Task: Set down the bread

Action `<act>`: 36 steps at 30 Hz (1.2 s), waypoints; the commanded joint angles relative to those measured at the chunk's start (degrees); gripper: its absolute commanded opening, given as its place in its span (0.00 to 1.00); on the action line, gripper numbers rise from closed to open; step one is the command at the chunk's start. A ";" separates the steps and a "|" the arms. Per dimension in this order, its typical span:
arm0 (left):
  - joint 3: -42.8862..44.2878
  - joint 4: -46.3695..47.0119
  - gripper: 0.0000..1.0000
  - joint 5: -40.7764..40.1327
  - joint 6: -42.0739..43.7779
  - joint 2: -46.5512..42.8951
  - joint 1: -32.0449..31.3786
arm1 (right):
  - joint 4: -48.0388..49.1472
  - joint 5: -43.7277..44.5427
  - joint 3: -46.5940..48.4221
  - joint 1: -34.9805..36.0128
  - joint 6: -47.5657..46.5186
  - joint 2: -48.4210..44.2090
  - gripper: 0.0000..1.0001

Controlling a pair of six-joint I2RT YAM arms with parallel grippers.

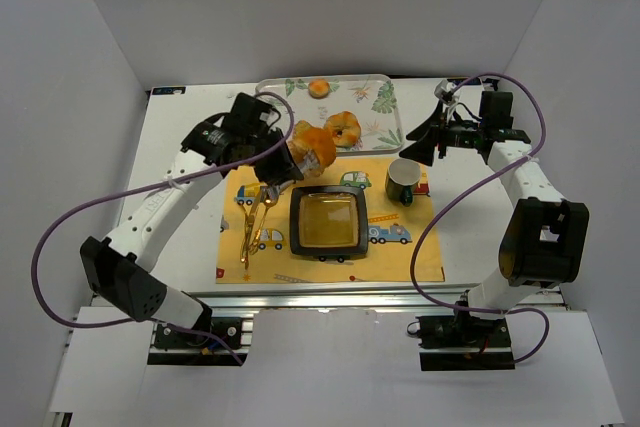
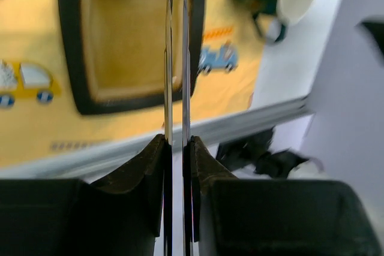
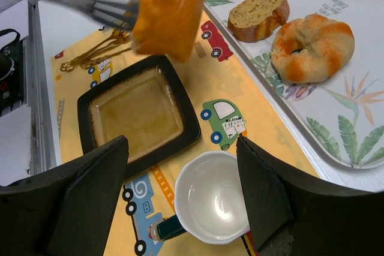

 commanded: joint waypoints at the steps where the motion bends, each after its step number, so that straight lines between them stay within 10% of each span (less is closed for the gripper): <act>1: 5.31 -14.33 0.00 -5.62 0.80 -2.63 -5.42 | -1.63 -1.40 2.84 -0.27 -1.92 -2.38 0.77; 12: 17.89 -25.33 0.00 -6.34 -3.33 5.63 -22.22 | -2.51 -1.40 2.85 -0.35 -2.27 -2.91 0.77; 30: 12.36 -25.33 0.00 -7.83 -4.56 5.99 -22.84 | -2.86 -1.31 2.32 -0.26 -2.44 -2.56 0.77; 36: 10.78 -25.33 0.30 -9.06 -4.56 5.38 -22.84 | -2.95 -1.05 2.23 -0.26 -2.80 -2.56 0.78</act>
